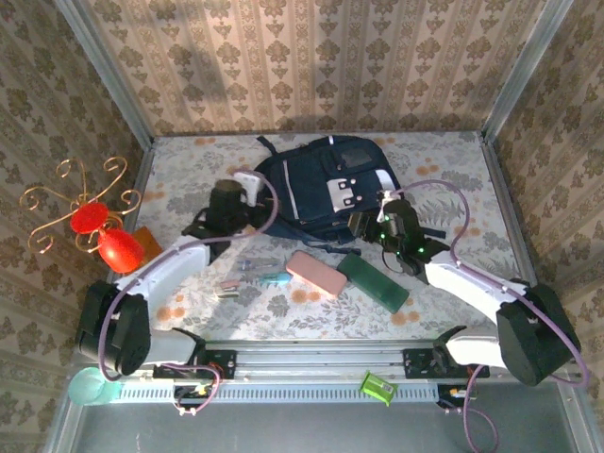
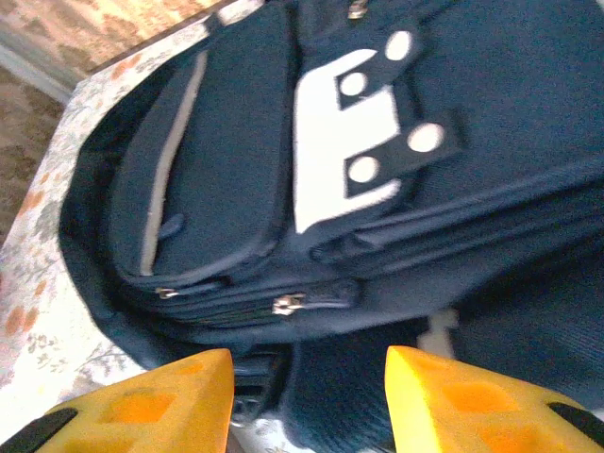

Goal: Pack books, pencil case, and school supplies into a backpack

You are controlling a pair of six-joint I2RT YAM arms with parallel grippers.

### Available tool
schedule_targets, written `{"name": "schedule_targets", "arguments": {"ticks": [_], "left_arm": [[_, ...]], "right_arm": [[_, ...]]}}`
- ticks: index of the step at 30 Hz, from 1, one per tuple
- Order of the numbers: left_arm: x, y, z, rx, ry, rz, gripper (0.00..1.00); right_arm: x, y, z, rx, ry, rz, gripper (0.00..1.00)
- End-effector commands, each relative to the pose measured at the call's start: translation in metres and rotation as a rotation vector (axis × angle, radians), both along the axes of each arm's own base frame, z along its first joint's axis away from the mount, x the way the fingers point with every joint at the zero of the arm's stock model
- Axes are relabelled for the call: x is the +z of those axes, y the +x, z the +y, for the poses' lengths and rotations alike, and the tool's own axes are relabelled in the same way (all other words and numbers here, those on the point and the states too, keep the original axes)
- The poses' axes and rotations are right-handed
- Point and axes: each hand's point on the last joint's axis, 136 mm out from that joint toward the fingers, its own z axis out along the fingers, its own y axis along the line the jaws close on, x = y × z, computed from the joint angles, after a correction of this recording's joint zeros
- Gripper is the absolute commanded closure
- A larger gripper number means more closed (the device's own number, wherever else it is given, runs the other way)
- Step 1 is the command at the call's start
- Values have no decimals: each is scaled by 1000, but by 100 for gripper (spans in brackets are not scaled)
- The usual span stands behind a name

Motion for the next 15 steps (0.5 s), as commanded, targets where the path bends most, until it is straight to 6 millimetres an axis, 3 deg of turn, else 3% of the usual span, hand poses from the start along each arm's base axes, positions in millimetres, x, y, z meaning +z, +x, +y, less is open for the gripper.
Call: {"name": "schedule_targets", "arguments": {"ticks": [1, 3, 9, 15], "left_arm": [[-14, -7, -24, -50, -3, 57, 37], [-37, -6, -28, -49, 17, 133, 42], [-104, -9, -18, 3, 102, 288, 49], [-145, -31, 2, 50, 144, 364, 50]], "right_arm": [[1, 4, 35, 148, 10, 10, 53], [-19, 9, 45, 158, 20, 78, 54], [-79, 6, 38, 99, -2, 222, 58], [-104, -10, 30, 90, -15, 270, 60]]}}
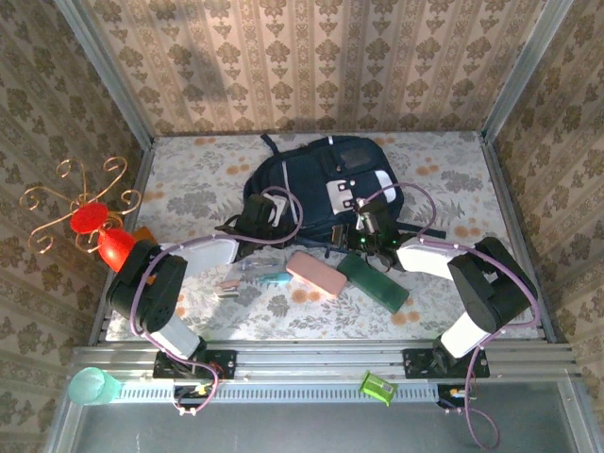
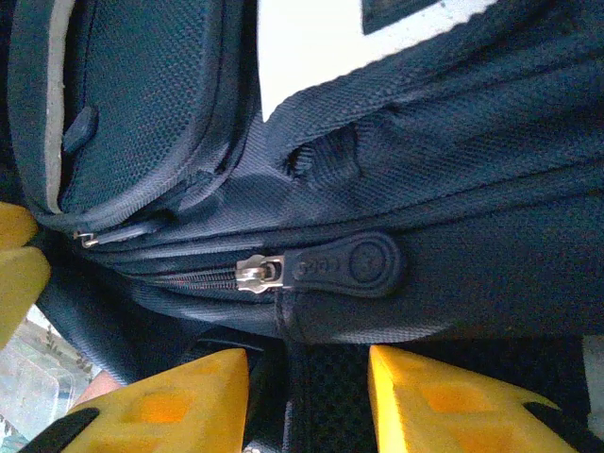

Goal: Pack books, pencil case, and school supplies into a backpack

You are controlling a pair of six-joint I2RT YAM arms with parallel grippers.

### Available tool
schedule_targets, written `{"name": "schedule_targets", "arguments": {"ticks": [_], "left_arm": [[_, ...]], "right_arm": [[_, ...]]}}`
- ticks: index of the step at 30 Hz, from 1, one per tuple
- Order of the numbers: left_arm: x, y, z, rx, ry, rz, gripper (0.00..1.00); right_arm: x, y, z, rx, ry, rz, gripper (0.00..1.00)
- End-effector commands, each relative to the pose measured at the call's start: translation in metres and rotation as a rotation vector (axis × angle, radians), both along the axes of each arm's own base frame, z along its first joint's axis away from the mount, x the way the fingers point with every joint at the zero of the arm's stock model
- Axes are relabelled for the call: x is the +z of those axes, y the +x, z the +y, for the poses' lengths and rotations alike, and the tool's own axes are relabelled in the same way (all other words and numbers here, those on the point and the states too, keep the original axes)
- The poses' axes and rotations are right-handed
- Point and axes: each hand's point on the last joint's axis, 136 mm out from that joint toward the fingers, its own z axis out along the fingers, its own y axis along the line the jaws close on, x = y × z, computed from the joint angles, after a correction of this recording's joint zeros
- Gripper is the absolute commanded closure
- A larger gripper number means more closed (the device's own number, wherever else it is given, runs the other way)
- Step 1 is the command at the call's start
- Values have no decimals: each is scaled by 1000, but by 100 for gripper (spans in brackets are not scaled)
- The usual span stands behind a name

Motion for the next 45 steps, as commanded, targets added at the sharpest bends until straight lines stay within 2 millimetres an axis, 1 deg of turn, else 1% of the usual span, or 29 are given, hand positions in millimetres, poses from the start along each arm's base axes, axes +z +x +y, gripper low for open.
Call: {"name": "schedule_targets", "arguments": {"ticks": [1, 3, 5, 8, 11, 12, 14, 15, 17, 19, 22, 24, 25, 26, 28, 29, 30, 31, 34, 38, 40, 45], "left_arm": [[-34, -21, 24, 72, 61, 91, 50], [-38, -25, 28, 86, 55, 94, 50], [-38, -26, 31, 100, 50, 87, 48], [-31, -24, 32, 115, 41, 64, 45], [-5, -21, 22, 101, -12, 8, 42], [6, -20, 18, 94, -32, -16, 41], [28, -19, 9, 83, -68, -63, 41], [40, -19, 4, 74, -85, -91, 40], [58, -19, -7, 57, -106, -129, 39], [69, -20, -20, 30, -102, -148, 38], [67, -19, -37, 3, -17, -153, 39], [65, -19, -51, -26, 47, -173, 38], [66, -18, -61, -46, 70, -185, 38], [66, -18, -70, -68, 89, -192, 38], [63, -16, -89, -110, 129, -201, 38], [59, -15, -96, -126, 148, -198, 38], [55, -13, -104, -145, 168, -195, 38], [49, -12, -111, -163, 193, -188, 38], [40, -5, -130, -195, 246, -186, 38], [28, 5, -147, -224, 317, -189, 42], [22, 6, -153, -237, 347, -187, 45], [12, 11, -160, -254, 377, -180, 51]], "right_arm": [[-19, -13, -3, -3, -2, 62, 60], [-18, -12, -3, 7, -1, 58, 60], [-11, -9, 2, 27, 16, 47, 60], [11, -3, 4, 49, 49, 4, 59], [39, 1, -5, 49, 52, -56, 57], [48, 2, -11, 40, 46, -74, 56], [64, 5, -27, 6, 36, -106, 53], [73, 7, -38, -20, 31, -123, 52], [79, 8, -62, -92, 6, -129, 48], [76, 8, -91, -193, -45, -106, 45], [61, 4, -126, -320, -93, -51, 39], [50, 2, -134, -363, -63, -19, 35], [44, 3, -134, -368, -37, -2, 30], [40, 5, -132, -364, -18, 12, 28], [30, 9, -125, -348, 8, 49, 26], [30, 12, -122, -343, 25, 50, 26], [18, 16, -119, -336, 37, 79, 27], [15, 19, -116, -330, 63, 83, 28], [9, 27, -109, -320, 113, 96, 35], [2, 31, -106, -321, 150, 108, 44], [0, 30, -107, -322, 149, 110, 45], [0, 30, -110, -326, 153, 107, 45]]}}
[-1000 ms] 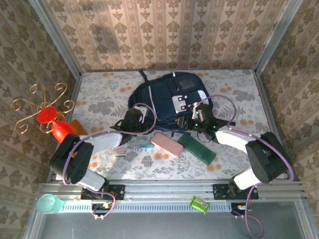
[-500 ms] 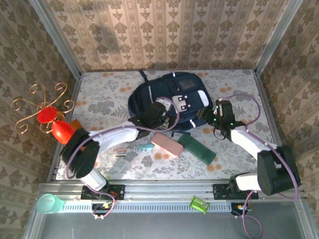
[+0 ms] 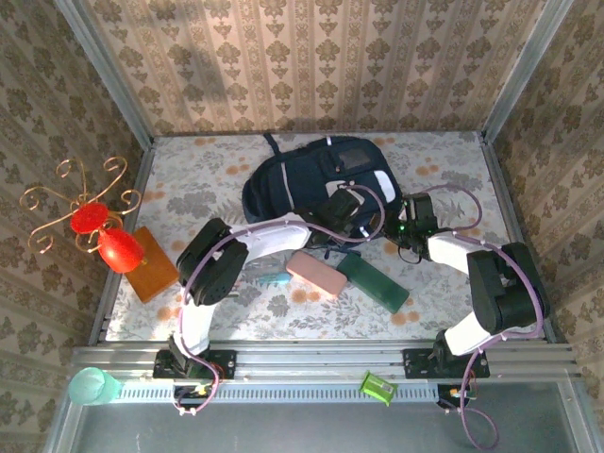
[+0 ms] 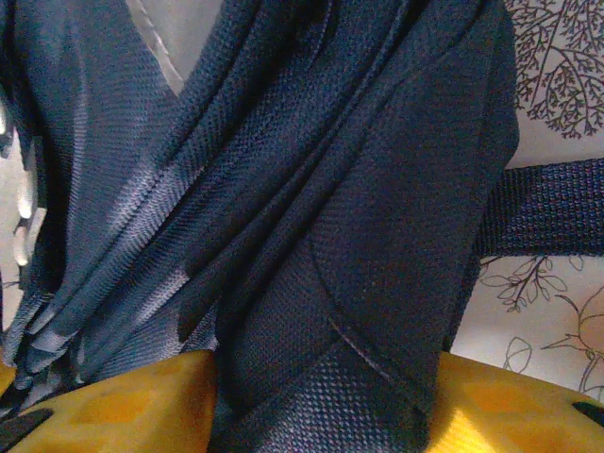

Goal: Pack books, pencil case, and school supplies into a backpack

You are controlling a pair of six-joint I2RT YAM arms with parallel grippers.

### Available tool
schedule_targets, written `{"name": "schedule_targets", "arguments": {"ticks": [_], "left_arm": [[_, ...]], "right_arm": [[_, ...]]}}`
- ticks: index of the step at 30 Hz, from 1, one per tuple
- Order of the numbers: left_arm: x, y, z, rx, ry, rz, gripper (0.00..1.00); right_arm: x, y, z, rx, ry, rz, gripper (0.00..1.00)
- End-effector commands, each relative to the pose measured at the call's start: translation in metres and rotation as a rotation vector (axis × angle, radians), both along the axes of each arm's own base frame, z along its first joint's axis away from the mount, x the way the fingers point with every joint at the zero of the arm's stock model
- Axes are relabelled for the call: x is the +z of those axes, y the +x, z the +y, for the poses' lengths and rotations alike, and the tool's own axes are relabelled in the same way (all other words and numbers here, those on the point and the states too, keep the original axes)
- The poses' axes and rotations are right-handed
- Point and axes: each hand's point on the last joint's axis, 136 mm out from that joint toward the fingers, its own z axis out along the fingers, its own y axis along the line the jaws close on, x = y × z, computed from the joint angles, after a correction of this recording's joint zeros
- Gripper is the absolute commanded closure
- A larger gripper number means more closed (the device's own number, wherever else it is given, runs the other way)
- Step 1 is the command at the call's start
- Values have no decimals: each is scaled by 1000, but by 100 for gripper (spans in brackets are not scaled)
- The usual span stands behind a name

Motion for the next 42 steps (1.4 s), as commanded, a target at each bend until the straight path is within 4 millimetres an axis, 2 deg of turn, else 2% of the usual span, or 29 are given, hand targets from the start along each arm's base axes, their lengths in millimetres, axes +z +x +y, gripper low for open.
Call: {"name": "schedule_targets", "arguments": {"ticks": [1, 8, 18, 24, 28, 32, 38, 42], "left_arm": [[-10, 2, 2, -17, 76, 2, 54], [-20, 6, -5, -31, 93, 14, 65], [-41, -7, -10, -95, 107, 75, 58], [-49, -3, -1, -67, 157, 49, 68], [-37, 2, -2, -56, 135, 17, 79], [-19, 5, -3, -62, 103, -16, 87], [-2, 5, -2, -65, 69, -29, 98], [6, 0, 0, -59, 25, -25, 100]], "right_arm": [[6, 4, 5, 13, 39, -32, 45], [0, 4, 6, 13, 46, -21, 46], [-8, 3, 7, 14, 56, -3, 47], [-9, 4, 8, 14, 57, 1, 47], [-11, 3, 7, 13, 55, 6, 47], [-11, 3, 6, 11, 47, 6, 47], [-11, 3, 5, 7, 41, 5, 47], [-12, 3, 3, 1, 34, 8, 47]]}}
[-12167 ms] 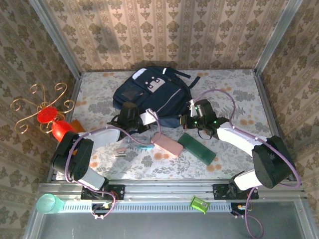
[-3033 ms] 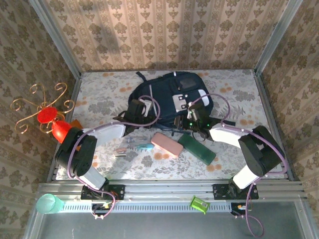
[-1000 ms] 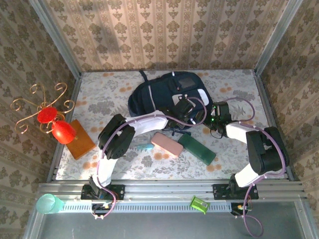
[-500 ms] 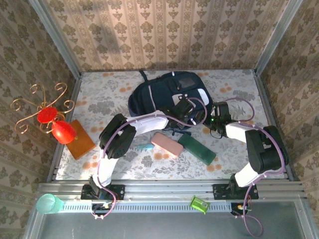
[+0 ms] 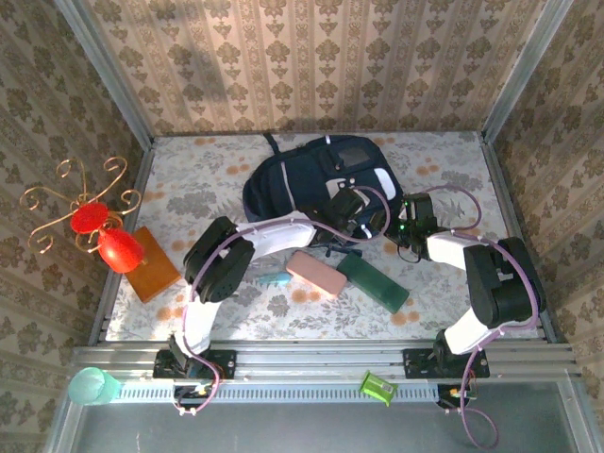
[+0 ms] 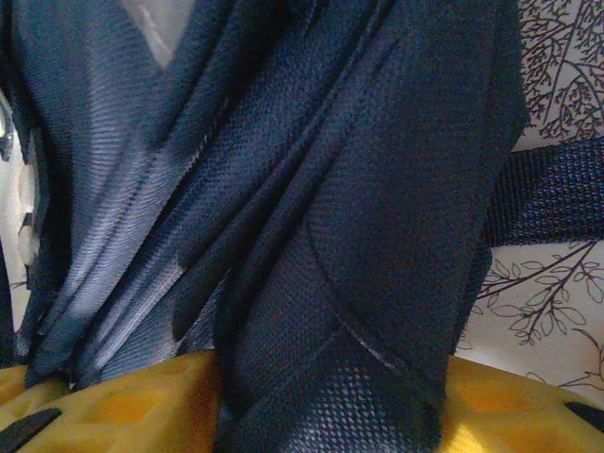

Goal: Pack books, pencil case, and school supplies into a backpack

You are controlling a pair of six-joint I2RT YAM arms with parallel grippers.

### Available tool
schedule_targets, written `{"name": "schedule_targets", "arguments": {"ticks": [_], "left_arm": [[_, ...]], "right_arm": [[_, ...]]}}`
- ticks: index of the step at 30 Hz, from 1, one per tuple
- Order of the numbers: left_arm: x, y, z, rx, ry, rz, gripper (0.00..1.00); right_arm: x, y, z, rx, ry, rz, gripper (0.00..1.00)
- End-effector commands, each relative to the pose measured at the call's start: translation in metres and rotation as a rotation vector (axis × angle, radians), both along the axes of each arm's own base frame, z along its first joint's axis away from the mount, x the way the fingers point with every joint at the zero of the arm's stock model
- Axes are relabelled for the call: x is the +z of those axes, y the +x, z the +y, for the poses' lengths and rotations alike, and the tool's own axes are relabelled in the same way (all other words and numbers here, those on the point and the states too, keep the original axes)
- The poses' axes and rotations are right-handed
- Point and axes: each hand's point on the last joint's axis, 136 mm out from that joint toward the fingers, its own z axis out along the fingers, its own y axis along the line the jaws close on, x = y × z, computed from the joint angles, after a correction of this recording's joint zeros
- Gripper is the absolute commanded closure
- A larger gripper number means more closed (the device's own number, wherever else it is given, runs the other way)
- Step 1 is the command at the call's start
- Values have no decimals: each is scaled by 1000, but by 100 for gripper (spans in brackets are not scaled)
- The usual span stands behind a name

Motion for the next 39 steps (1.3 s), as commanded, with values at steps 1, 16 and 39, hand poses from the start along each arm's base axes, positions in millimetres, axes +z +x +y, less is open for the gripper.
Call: {"name": "schedule_targets", "arguments": {"ticks": [1, 16, 39], "left_arm": [[10, -9, 6, -5, -34, 17, 100], [10, -13, 46, 108, -78, -20, 100], [19, 14, 170, 316, 25, -187, 100]], "right_arm": [[-7, -4, 3, 6, 10, 23, 47], [-11, -5, -1, -10, -1, 32, 47], [21, 26, -64, -157, -140, -31, 84]]}}
